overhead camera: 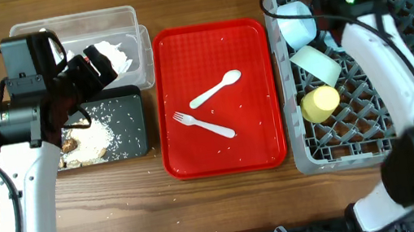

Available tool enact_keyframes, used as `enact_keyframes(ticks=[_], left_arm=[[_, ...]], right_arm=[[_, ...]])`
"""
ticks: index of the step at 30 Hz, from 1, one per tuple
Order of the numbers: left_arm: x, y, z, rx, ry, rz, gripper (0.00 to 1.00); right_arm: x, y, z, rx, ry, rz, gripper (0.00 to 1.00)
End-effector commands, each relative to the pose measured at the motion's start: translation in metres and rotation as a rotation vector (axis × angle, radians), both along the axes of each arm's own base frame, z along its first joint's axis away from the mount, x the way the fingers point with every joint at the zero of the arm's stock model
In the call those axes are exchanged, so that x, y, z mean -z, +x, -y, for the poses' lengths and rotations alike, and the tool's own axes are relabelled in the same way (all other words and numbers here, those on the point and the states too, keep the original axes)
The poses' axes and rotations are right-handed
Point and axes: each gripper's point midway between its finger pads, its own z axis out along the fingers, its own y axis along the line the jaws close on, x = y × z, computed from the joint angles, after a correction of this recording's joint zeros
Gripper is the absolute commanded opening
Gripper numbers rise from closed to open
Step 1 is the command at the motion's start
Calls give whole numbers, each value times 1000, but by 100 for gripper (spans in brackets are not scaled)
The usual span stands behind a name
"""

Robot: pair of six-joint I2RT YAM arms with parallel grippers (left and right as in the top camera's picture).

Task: Sort waste into correct bins and load items into the dishwasher rack
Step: 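Lift the light-blue plate and stand it upright in the rack, then reach the right gripper to the white fork on the red tray and grasp it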

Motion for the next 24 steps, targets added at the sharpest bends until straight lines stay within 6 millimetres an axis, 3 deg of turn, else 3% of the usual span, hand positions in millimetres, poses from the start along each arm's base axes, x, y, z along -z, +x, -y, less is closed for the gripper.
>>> enact_keyframes(ticks=[1,3,4,5,7,9,11,15,20,24], left_arm=[[-11,2,-4,-2,20,32,100],[-11,2,-4,-2,20,32,100],[-11,2,-4,-2,20,32,100],[-11,2,-4,-2,20,32,100],[-11,2,-4,-2,20,32,100],[-11,2,-4,-2,20,32,100],[-11,2,-4,-2,20,32,100],[-11,2,-4,-2,20,32,100],[-11,2,-4,-2,20,32,100],[-11,2,-4,-2,20,32,100]], right_arm=[[-62,-23,-61,-246,311,159,100],[-62,-40,-110,-419,552,125,100],[-60,-56,-150,-558,744,64,100],[-60,-68,-175,-641,871,15,100],[-60,-92,-217,-768,1128,-97,100],[-54,-110,-244,-837,1307,-208,100],[-32,-112,-256,-852,1308,-272,100],[31,-117,-285,-836,1168,-423,95],[123,-125,-315,-719,866,-597,92],[172,-144,-336,-718,775,-729,80]])
